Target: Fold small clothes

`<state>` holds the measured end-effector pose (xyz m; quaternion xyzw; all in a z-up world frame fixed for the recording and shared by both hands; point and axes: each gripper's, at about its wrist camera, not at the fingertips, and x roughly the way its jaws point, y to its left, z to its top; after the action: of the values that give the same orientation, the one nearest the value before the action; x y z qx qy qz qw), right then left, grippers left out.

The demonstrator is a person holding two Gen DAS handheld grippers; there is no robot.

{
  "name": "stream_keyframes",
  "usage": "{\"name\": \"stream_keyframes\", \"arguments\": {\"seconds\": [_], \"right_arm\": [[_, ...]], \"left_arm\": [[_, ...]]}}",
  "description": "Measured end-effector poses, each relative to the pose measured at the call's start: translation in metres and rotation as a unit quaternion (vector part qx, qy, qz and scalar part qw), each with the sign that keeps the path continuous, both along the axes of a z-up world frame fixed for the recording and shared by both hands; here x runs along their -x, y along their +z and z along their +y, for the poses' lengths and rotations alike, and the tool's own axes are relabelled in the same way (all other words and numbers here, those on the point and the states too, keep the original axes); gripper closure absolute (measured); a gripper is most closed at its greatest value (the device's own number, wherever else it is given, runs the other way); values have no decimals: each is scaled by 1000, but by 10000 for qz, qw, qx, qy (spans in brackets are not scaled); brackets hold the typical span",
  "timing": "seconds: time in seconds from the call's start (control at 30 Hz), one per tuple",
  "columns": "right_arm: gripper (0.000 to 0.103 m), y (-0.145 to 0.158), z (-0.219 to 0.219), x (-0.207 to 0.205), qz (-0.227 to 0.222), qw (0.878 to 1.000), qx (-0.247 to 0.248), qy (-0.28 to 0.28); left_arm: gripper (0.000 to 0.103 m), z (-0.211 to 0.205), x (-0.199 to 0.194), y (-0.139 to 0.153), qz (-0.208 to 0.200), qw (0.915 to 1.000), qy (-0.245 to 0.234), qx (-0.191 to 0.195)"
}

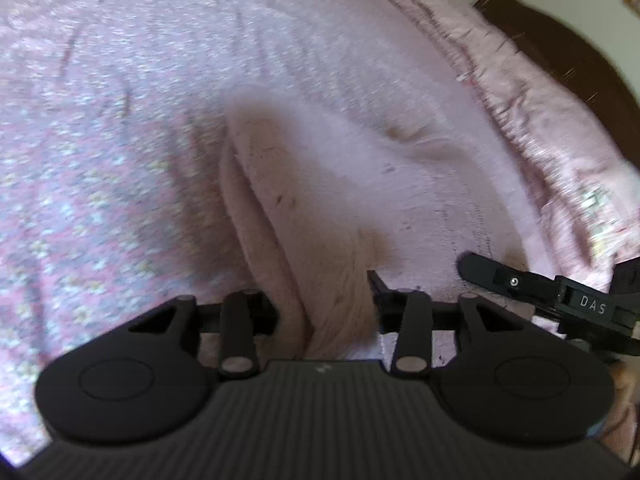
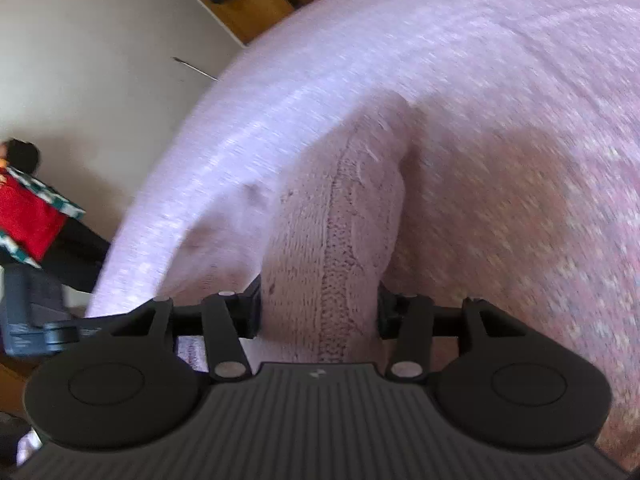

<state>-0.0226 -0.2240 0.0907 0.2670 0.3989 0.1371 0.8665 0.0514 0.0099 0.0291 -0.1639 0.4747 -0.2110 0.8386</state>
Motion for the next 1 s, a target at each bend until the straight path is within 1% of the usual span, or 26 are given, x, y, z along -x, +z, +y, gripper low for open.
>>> {"name": "stream_keyframes", "arguments": {"seconds": [0.07,0.13,0.23,0.4,0.47,0.53,0.57,0.67,0.73,0.83,0.9,1.0], "right_arm": [[35,-9,1,0,99,9997,115,-172],[29,-17,0,1,112,9992,143,-365],[26,-17,4,9,-8,9986,302,-423],[20,-8,11,38,-177,9967,723,-325],[15,-3,12,56,-221,9953,889,-305],[11,-4,17,69,-242,9937,1065,-241],[8,-4,21,76,-240,9925,1177,-203],[1,-11,33,93,-323,9863,1602,-213],[0,-15,41,102,-434,9796,1947,-220],[0,-29,48,104,-447,9725,2273,-256],[0,-39,48,100,-277,9721,2307,-323],[0,-51,44,98,-14,9750,2182,-408]], "left_arm": [[52,2,8,1,-68,9998,32,-161],[51,3,16,6,-183,9995,-3,-250],[51,6,33,12,-394,9978,-73,-522],[44,6,67,21,-682,9921,152,-1046],[30,-3,78,23,-769,9882,255,-1301],[29,-9,90,23,-797,9839,354,-1558],[29,-12,94,21,-771,9830,408,-1616],[29,-20,103,12,-574,9837,593,-1601],[29,-25,105,3,-478,9820,700,-1690],[29,-40,108,-11,-585,9731,738,-2103],[29,-47,111,-19,-715,9672,729,-2325],[29,-53,114,-30,-658,9679,695,-2323]]}}
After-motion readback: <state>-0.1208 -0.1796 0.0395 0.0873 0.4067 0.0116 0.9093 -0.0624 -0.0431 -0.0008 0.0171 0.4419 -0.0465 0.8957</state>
